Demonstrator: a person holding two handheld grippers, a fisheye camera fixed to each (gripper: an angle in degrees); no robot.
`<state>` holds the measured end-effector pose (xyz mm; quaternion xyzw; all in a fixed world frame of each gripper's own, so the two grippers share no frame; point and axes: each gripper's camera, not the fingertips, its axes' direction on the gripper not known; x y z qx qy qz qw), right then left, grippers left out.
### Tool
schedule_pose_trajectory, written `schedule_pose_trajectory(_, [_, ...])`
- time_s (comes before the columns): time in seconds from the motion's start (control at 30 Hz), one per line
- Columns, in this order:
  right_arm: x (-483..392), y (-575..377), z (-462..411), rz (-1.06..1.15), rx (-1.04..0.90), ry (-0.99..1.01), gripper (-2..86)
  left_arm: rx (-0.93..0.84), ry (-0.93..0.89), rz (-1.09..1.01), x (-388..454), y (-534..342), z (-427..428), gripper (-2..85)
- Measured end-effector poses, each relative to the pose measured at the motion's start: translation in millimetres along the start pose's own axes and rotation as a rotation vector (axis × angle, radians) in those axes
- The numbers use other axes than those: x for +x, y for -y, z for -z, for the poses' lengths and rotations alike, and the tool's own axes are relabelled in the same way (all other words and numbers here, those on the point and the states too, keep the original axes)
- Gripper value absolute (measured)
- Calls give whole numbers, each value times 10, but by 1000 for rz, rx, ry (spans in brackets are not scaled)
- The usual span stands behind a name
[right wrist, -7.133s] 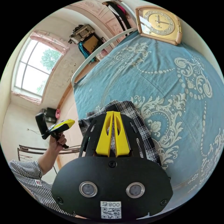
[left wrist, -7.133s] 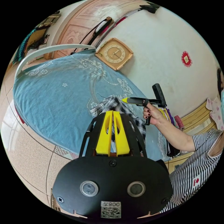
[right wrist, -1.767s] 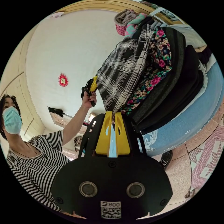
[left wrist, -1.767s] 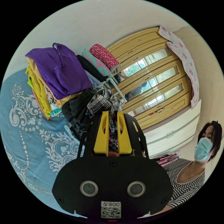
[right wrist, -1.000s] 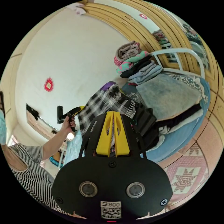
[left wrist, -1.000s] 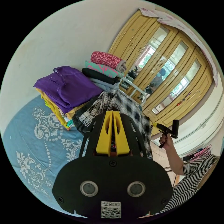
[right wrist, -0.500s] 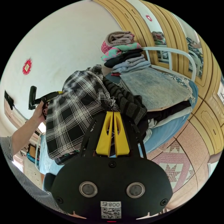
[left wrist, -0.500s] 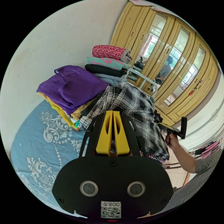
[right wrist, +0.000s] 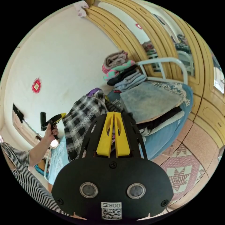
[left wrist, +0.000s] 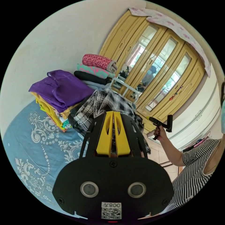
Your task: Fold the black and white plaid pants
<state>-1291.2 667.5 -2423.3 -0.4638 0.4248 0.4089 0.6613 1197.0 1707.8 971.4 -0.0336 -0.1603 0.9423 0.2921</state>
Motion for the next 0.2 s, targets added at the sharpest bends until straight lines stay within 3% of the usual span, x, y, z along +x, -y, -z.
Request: schedule_pose_trajectory(0.2, [-13,989,-434,178,-66,-183,52,-20,32,89,-235,-770,110,14])
